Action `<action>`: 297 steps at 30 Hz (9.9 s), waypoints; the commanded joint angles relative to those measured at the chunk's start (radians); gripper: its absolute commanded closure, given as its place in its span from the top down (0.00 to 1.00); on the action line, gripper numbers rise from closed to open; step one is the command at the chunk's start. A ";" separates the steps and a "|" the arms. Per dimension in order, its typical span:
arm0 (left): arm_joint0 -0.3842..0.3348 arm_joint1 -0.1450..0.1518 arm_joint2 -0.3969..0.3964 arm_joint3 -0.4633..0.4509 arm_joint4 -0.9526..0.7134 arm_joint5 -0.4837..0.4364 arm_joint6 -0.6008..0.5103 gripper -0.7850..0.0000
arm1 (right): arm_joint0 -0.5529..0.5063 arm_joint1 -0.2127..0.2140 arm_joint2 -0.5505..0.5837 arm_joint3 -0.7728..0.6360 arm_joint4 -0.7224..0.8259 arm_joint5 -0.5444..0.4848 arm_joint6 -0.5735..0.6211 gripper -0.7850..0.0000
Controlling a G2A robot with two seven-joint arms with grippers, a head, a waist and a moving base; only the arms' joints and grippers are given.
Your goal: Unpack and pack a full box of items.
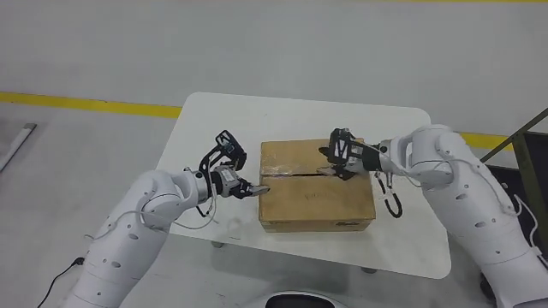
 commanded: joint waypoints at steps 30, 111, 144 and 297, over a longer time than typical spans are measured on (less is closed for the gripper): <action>0.049 0.016 -0.058 -0.012 -0.036 0.038 0.042 1.00 | 0.212 -0.157 -0.382 0.368 0.212 0.269 -0.041 0.00; 0.055 0.027 -0.061 0.005 -0.030 0.071 0.080 1.00 | 0.156 -0.138 -0.363 0.232 0.192 0.267 0.075 0.00; 0.060 0.031 -0.065 -0.005 -0.026 0.070 0.079 1.00 | 0.212 -0.172 -0.365 0.297 0.268 0.331 -0.021 0.00; 0.054 0.036 -0.038 -0.002 -0.036 0.064 0.068 1.00 | 0.216 -0.155 -0.415 0.392 0.181 0.147 -0.089 0.00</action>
